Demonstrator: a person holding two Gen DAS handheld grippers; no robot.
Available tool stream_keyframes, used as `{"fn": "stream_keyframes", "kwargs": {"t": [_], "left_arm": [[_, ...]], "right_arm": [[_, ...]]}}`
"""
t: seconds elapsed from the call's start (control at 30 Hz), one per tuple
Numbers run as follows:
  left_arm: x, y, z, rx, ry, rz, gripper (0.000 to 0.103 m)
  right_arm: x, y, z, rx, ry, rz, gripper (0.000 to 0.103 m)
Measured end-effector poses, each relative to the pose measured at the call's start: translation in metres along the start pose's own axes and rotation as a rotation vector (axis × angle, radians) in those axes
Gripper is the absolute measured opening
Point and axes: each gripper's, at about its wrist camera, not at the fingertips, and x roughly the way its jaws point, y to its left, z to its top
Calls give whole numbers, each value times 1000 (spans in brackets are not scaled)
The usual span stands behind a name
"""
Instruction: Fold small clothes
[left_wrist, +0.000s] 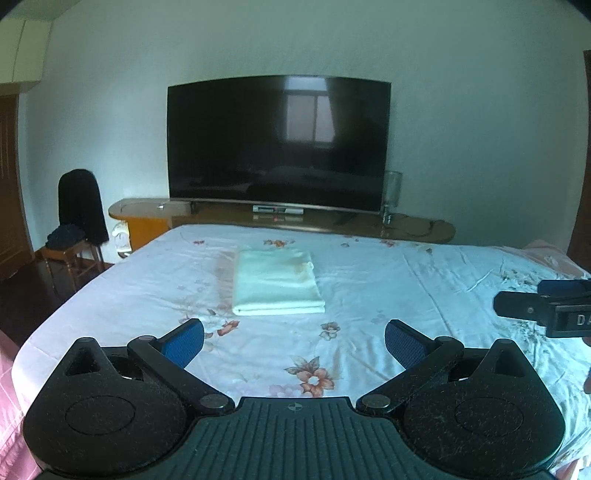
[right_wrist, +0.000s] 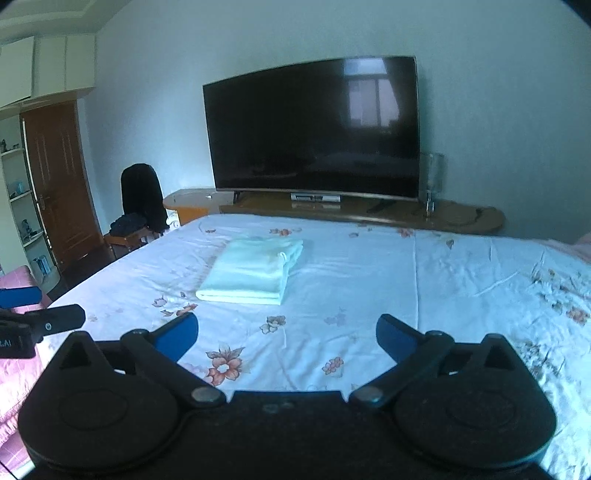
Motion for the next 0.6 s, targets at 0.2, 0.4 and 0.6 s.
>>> {"fn": "stream_keyframes", "kwargs": {"t": [0.2,0.4,0.6], "left_arm": [[-14,-11,2,15,-24,-3,103],[-20,-16,4,13,-37,1,103],[-18,-21,5,22,-41,-1,103]], "right_arm": [[-8,6,0,-15,-20,19,103],[-14,12,1,-32,-37,31,103],[-17,9,3,-15,-47,31,103]]}}
